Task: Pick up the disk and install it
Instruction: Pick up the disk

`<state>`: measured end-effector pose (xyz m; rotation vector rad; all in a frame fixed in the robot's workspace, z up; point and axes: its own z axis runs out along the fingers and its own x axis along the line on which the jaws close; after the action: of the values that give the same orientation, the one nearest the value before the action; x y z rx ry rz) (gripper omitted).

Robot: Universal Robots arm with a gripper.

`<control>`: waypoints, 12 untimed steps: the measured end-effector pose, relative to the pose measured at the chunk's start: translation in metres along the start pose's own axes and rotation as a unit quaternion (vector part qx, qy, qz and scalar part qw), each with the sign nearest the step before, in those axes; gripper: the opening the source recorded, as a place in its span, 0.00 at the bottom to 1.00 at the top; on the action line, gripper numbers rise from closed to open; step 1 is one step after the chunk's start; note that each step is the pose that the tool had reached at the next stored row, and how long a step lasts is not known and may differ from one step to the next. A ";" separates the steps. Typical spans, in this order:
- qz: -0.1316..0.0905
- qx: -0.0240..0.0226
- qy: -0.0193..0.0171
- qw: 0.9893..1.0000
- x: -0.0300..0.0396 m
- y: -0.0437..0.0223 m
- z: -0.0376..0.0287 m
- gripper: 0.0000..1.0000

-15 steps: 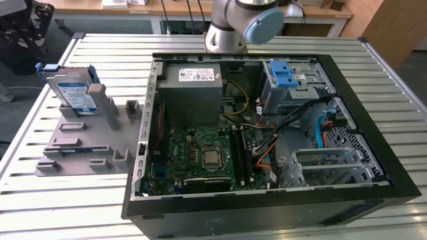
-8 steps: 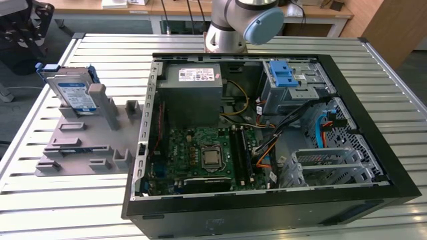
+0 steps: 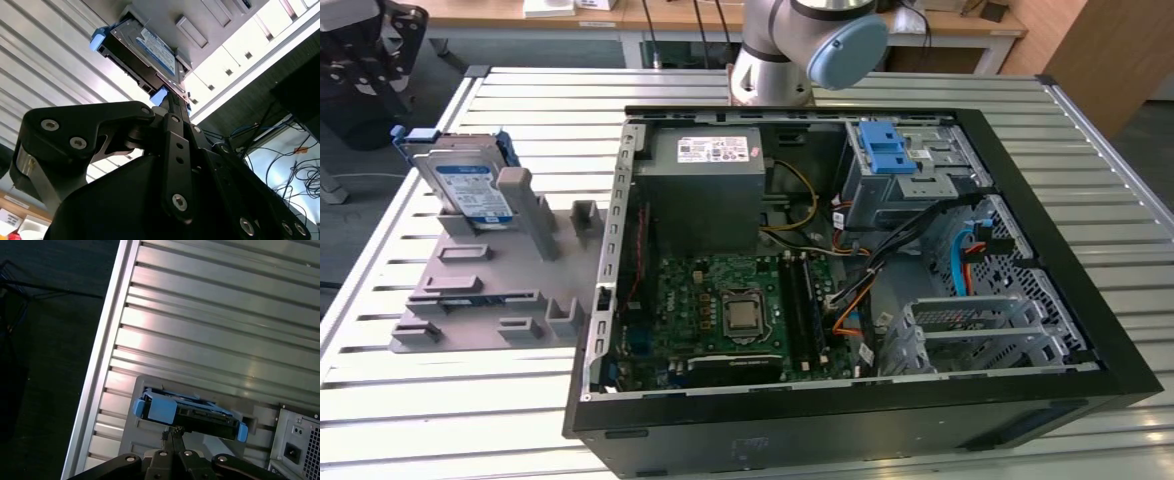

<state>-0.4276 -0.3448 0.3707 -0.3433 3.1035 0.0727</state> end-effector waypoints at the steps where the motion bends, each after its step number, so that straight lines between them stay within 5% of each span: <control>1: -0.002 0.000 0.000 1.000 0.0000 0.0000 0.0000 0.11; 12: -0.036 -0.001 0.002 0.999 0.0000 0.0000 0.0000 0.11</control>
<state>-0.4276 -0.3448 0.3707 -0.4546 3.0908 0.0737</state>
